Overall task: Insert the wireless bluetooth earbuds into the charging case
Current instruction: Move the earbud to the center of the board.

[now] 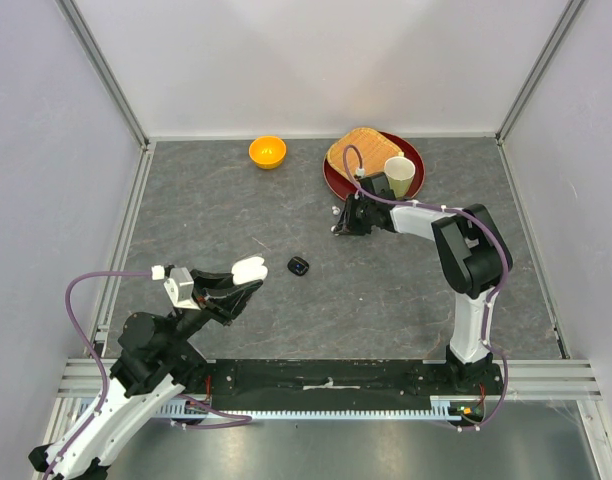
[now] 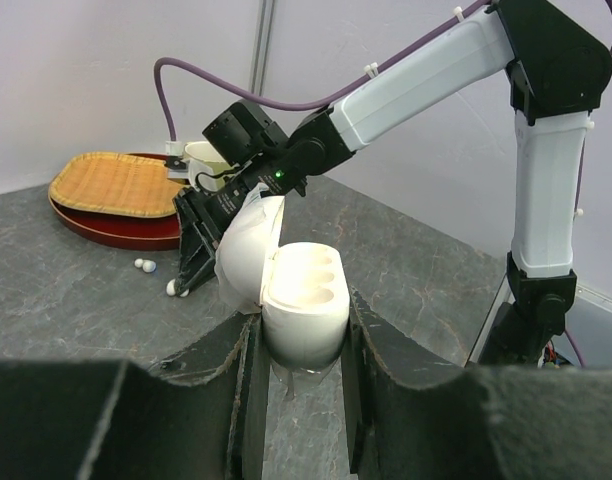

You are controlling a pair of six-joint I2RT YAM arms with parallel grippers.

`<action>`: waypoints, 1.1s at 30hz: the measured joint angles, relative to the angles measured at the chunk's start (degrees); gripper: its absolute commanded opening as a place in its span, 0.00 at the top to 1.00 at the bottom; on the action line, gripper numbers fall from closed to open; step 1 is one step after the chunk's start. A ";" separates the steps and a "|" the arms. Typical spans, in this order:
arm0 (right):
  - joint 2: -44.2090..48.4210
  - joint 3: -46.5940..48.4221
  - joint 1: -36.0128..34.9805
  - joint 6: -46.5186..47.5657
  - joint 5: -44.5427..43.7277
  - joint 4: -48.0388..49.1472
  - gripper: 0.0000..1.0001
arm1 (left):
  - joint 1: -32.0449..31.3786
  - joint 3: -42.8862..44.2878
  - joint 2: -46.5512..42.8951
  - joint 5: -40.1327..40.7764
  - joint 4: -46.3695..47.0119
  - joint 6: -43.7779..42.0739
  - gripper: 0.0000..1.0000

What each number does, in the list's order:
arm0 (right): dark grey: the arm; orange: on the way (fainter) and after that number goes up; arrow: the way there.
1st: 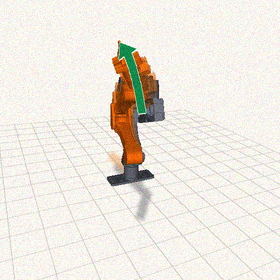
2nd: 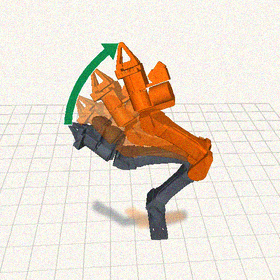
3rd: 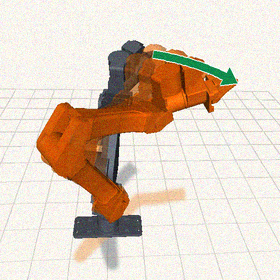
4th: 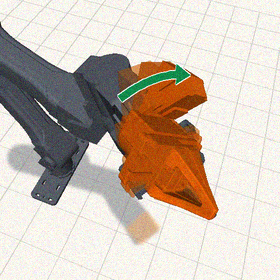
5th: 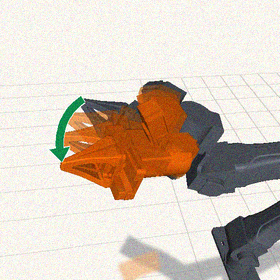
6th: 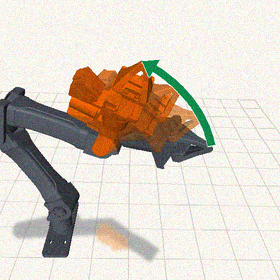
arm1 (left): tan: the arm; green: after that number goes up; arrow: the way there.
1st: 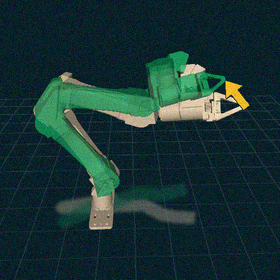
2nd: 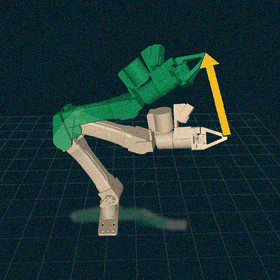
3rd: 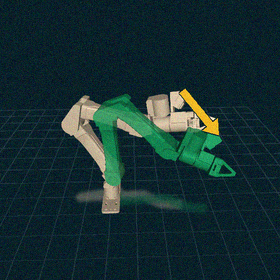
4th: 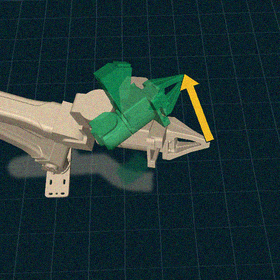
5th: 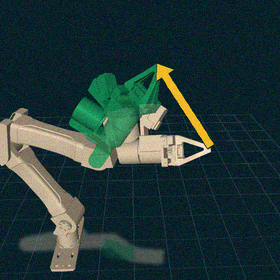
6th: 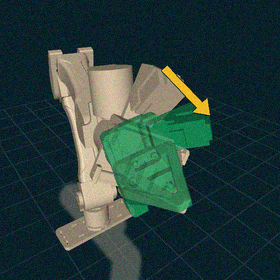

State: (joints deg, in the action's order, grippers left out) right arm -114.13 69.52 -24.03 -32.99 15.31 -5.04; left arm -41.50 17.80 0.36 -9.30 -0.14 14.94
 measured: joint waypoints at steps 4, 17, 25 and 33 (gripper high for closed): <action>-0.20 0.61 -0.13 0.76 -0.20 -0.24 0.68 | 0.00 0.00 0.00 0.09 -0.20 0.00 0.98; -1.84 2.89 -0.15 1.97 0.48 -0.48 0.73 | 0.00 0.00 0.00 0.20 -0.26 0.00 0.98; -1.84 2.84 -0.22 1.90 0.90 -0.33 0.81 | 0.00 -0.11 0.00 0.26 -0.42 -0.02 0.98; -0.22 -0.90 -0.20 -0.63 1.55 2.67 0.82 | 0.00 -0.11 0.00 0.26 -0.61 -0.02 0.98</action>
State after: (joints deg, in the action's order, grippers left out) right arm -114.34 68.62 -24.23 -33.63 16.86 -2.37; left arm -41.50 17.69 0.36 -9.04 -0.75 14.92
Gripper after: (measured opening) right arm 0.207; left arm 0.361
